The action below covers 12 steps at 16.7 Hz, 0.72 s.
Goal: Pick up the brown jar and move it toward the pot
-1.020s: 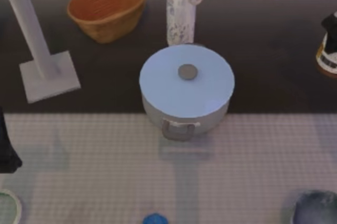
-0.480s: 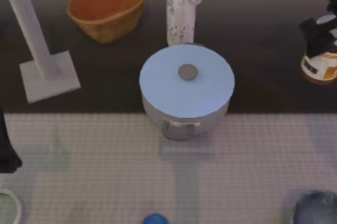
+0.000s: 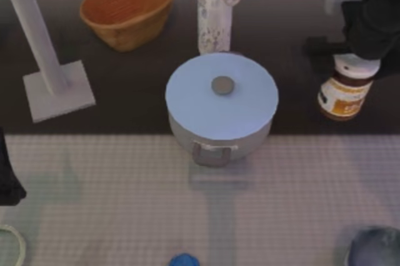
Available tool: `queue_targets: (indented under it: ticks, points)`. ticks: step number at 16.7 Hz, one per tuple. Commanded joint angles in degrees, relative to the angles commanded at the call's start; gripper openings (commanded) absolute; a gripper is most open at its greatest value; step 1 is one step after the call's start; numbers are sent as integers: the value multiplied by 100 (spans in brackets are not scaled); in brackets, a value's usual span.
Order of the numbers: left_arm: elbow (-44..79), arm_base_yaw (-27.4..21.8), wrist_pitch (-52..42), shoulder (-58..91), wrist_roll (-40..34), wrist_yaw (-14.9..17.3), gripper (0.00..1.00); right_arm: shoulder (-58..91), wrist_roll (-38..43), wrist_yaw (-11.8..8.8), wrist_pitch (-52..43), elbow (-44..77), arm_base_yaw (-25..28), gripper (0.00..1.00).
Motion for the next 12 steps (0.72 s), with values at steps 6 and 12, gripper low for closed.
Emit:
queue_targets:
  ticks: [6, 12]
  points:
    - [0, 0, 0, 0, 0, 0, 100, -68, 551, 139, 208, -229, 219, 0]
    - [0, 0, 0, 0, 0, 0, 100, 92, 554, 126, 585, -453, 192, 0]
